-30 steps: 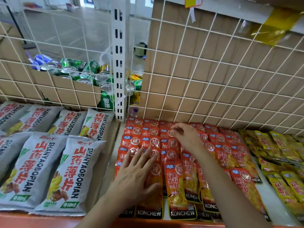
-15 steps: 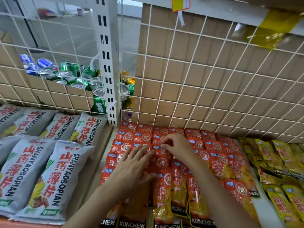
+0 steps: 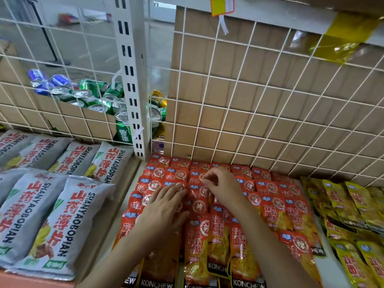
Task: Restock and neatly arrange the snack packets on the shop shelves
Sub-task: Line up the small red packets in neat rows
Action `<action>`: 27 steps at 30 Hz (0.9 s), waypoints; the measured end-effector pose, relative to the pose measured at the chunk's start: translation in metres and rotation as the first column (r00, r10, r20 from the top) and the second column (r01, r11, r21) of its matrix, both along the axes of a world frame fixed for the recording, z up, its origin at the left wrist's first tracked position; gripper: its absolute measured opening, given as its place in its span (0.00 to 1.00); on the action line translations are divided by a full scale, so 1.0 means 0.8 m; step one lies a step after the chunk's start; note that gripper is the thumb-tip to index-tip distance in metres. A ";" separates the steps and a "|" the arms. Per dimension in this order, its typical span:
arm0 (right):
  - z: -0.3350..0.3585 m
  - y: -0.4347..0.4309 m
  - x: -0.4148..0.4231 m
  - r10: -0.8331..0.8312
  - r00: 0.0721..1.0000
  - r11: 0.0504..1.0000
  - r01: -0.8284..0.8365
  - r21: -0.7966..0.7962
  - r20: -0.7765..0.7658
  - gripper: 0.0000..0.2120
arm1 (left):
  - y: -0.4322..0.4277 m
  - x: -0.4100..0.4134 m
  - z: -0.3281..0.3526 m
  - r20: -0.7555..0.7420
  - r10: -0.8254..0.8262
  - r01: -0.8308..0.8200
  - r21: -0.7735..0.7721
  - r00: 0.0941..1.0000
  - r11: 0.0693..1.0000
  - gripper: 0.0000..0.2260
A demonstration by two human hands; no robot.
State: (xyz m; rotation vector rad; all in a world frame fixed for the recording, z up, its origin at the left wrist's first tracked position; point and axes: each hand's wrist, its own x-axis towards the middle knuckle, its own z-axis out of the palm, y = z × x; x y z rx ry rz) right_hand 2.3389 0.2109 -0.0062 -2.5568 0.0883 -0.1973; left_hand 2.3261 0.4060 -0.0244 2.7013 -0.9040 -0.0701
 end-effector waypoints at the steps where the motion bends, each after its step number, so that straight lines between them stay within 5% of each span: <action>1: 0.003 0.000 -0.006 0.014 0.999 1.000 -0.013 -0.015 0.030 0.05 | 0.003 0.001 0.000 0.003 0.024 -0.024 -0.016 1.000 1.000 0.41; 6: 0.010 0.003 -0.039 0.098 0.992 0.971 -0.112 -0.212 -0.074 0.11 | 0.009 0.002 0.001 0.015 0.028 -0.028 -0.020 0.999 0.999 0.32; 10: 0.009 0.010 -0.045 0.032 0.988 0.979 -0.062 -0.195 -0.153 0.12 | 0.007 -0.002 -0.007 0.069 0.007 -0.006 -0.015 0.998 1.000 0.23; 19: 0.011 0.011 -0.038 -0.024 0.968 0.997 0.004 -0.081 -0.250 0.08 | -0.005 0.005 -0.001 -0.020 -0.021 0.021 0.029 1.000 0.999 0.40; 27: 0.017 0.005 -0.037 -0.019 0.955 0.997 -0.003 -0.075 -0.296 0.07 | -0.014 0.022 -0.004 -0.027 -0.143 0.145 0.088 0.989 0.986 0.37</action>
